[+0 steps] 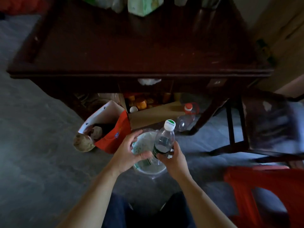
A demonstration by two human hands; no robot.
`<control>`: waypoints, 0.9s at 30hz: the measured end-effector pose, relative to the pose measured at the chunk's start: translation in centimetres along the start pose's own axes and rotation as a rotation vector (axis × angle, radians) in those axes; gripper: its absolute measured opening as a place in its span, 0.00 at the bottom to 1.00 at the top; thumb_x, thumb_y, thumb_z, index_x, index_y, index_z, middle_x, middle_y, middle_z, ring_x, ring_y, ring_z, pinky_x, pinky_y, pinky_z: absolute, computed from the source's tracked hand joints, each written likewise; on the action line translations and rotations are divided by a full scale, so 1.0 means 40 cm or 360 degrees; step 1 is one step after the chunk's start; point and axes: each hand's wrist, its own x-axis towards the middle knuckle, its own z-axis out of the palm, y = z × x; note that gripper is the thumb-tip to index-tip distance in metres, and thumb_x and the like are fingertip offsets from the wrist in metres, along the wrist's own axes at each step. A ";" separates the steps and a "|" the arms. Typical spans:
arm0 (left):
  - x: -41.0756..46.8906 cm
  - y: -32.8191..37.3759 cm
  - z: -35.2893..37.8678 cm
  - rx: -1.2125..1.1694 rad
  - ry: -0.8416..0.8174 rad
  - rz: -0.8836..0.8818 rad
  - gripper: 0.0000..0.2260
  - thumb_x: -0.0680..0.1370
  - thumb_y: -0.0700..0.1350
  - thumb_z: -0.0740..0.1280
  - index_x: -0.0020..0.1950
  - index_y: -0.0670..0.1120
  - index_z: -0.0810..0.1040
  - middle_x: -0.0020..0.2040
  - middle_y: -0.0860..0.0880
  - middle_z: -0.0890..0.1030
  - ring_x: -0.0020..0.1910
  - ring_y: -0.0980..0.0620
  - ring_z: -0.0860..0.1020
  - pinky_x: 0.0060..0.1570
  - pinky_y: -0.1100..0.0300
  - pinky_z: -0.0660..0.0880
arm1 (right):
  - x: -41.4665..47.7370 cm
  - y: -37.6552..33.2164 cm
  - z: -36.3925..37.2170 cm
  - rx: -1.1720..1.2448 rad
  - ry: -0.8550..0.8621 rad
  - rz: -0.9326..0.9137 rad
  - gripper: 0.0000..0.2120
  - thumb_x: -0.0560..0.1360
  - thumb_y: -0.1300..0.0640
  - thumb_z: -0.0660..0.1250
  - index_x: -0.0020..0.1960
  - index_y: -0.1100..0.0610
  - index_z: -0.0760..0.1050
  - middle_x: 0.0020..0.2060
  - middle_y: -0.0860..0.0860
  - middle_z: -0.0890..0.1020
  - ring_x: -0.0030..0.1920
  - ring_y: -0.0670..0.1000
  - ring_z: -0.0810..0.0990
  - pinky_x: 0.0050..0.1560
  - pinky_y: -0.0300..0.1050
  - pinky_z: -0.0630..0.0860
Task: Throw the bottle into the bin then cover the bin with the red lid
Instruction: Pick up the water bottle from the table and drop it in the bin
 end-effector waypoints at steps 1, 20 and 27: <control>0.033 -0.055 0.010 -0.0030 0.0009 0.0000 0.48 0.52 0.73 0.73 0.69 0.62 0.65 0.72 0.55 0.67 0.71 0.56 0.66 0.59 0.66 0.67 | 0.036 0.042 0.027 0.0008 0.0009 0.0010 0.31 0.68 0.54 0.77 0.66 0.46 0.66 0.57 0.44 0.79 0.56 0.48 0.80 0.57 0.51 0.79; 0.468 -0.765 0.167 -0.0235 0.0104 0.0048 0.37 0.61 0.60 0.78 0.67 0.59 0.67 0.63 0.65 0.71 0.64 0.68 0.70 0.65 0.64 0.67 | 0.552 0.631 0.495 -0.0205 0.0015 0.0150 0.26 0.68 0.53 0.73 0.62 0.53 0.66 0.56 0.51 0.80 0.52 0.53 0.80 0.46 0.49 0.78; 0.491 -0.800 0.169 -0.0042 0.0140 -0.0072 0.41 0.59 0.67 0.73 0.70 0.57 0.68 0.69 0.56 0.70 0.68 0.54 0.69 0.68 0.52 0.67 | 0.611 0.678 0.516 -0.0275 -0.0032 0.0337 0.28 0.66 0.55 0.76 0.60 0.60 0.66 0.59 0.58 0.79 0.56 0.59 0.80 0.51 0.50 0.77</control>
